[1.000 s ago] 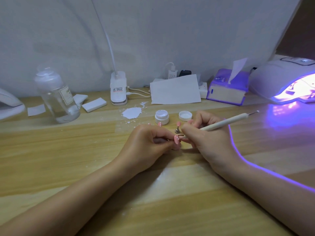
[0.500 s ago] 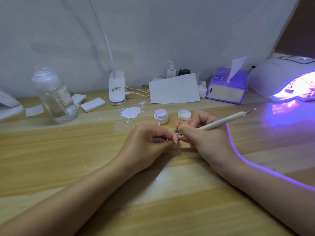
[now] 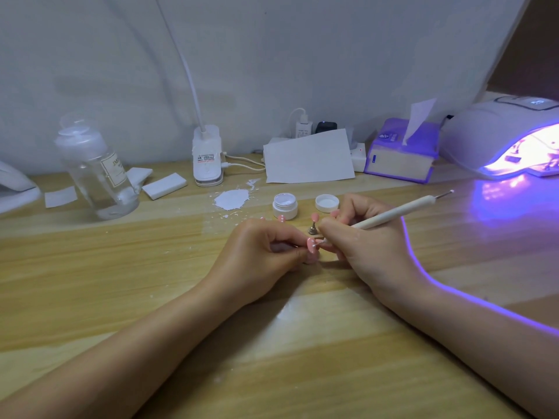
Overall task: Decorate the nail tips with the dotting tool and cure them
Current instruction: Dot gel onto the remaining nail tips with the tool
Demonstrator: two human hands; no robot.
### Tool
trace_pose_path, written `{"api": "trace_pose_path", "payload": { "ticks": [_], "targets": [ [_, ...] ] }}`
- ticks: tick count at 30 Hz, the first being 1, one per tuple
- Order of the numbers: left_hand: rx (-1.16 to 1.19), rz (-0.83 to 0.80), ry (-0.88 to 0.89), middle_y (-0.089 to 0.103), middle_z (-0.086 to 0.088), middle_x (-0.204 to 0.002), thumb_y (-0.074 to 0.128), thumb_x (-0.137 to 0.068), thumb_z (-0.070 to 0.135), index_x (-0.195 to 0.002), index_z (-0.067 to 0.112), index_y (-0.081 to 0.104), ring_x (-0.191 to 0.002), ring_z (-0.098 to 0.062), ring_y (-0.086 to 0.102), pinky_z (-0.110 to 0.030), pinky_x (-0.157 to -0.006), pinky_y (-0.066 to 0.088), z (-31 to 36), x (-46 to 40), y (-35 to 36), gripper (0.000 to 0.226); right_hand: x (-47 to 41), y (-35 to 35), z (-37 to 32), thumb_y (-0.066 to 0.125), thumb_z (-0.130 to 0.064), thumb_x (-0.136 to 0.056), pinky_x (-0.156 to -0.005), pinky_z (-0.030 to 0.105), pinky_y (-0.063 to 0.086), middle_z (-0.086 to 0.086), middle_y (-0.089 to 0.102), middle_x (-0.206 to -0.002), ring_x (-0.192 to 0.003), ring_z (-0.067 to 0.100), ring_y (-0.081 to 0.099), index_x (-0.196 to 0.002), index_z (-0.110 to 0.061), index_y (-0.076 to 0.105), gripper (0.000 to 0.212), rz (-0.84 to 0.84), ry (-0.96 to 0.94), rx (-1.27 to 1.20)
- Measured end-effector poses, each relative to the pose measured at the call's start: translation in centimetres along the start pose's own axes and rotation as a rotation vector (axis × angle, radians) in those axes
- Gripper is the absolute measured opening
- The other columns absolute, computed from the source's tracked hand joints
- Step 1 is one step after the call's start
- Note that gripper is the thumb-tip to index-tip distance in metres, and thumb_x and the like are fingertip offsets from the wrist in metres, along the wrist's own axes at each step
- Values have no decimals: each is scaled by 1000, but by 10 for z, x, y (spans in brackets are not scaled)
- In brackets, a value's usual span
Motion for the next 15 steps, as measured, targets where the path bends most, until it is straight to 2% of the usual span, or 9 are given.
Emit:
{"api": "trace_pose_path", "payload": {
  "ticks": [3,7,11,13,15],
  "targets": [
    [3,0,-1,68,10,-59,71,-76,10,-69,27,71,-50,8,52,-6,-55,41,0,1,0,19,0,0,1,59,8,-75,-51,24,48,-6,37,-43,-49,4,61,-49,-14,38,41,1,-2,-4],
    [-6,-2,5,65,14,-54,71,-76,10,-69,28,71,-49,10,50,-6,-56,40,0,1,0,20,-1,-1,1,60,5,-76,-59,33,48,-5,37,-43,-46,6,55,-47,-15,39,41,5,-3,26],
    [22,0,-2,70,9,-63,71,-76,10,-69,27,71,-54,9,53,-11,-58,45,-2,1,0,18,-1,0,1,60,6,-76,-52,23,48,-7,37,-41,-43,3,57,-49,-14,38,41,-5,-13,28],
    [28,5,-9,71,9,-64,71,-76,10,-69,27,71,-55,8,54,-13,-59,46,-4,1,0,19,-1,-1,2,61,5,-75,-57,29,49,-6,38,-43,-50,6,60,-47,-16,38,42,1,-4,31],
    [18,5,-11,70,10,-63,71,-76,11,-69,27,71,-56,8,54,-13,-60,46,-4,0,0,18,-1,-2,1,61,4,-75,-64,41,50,-5,37,-42,-53,9,59,-46,-16,38,42,9,3,46]
  ]
}}
Point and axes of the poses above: each hand's wrist, its own x-axis away from the middle knuckle, its own y-axis out of the palm, z = x × y, the point moved 10 cm from there along -x, towards the middle knuckle
